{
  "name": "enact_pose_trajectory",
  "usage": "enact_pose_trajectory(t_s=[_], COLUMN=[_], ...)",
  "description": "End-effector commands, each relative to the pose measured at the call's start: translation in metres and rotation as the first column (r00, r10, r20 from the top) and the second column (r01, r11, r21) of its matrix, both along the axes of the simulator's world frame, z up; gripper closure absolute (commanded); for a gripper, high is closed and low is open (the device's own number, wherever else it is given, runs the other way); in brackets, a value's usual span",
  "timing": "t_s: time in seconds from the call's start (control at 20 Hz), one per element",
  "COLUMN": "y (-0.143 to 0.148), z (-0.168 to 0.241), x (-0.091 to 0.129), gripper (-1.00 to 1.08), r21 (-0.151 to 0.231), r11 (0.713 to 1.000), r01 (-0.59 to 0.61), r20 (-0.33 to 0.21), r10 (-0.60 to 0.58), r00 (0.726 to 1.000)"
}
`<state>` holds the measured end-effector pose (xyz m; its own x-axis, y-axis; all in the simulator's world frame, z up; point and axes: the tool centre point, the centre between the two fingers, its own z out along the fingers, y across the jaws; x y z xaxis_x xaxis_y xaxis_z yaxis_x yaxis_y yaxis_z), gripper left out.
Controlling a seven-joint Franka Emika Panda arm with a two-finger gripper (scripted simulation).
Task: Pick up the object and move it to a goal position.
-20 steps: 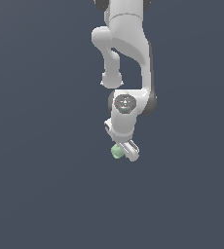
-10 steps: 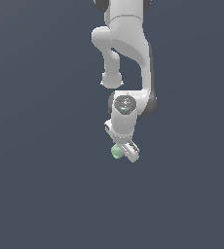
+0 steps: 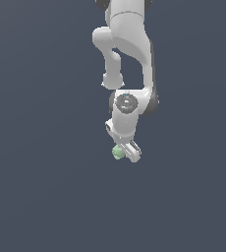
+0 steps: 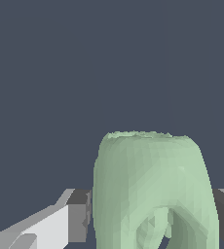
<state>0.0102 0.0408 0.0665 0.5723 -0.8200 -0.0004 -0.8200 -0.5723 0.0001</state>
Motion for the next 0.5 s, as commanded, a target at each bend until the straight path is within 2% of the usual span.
enact_pose_trajectory(t_s=[0.0,0.45], y=[0.000,0.001], z=[0.008,0.063], x=[-0.002,-0.020], gripper=[1.08,1.08], r21=[0.000,0.001], r11=[1.000,1.000], r01=[0.000,0.001], r20=[0.001,0.001], r10=[0.000,-0.001], r00=[1.000,1.000])
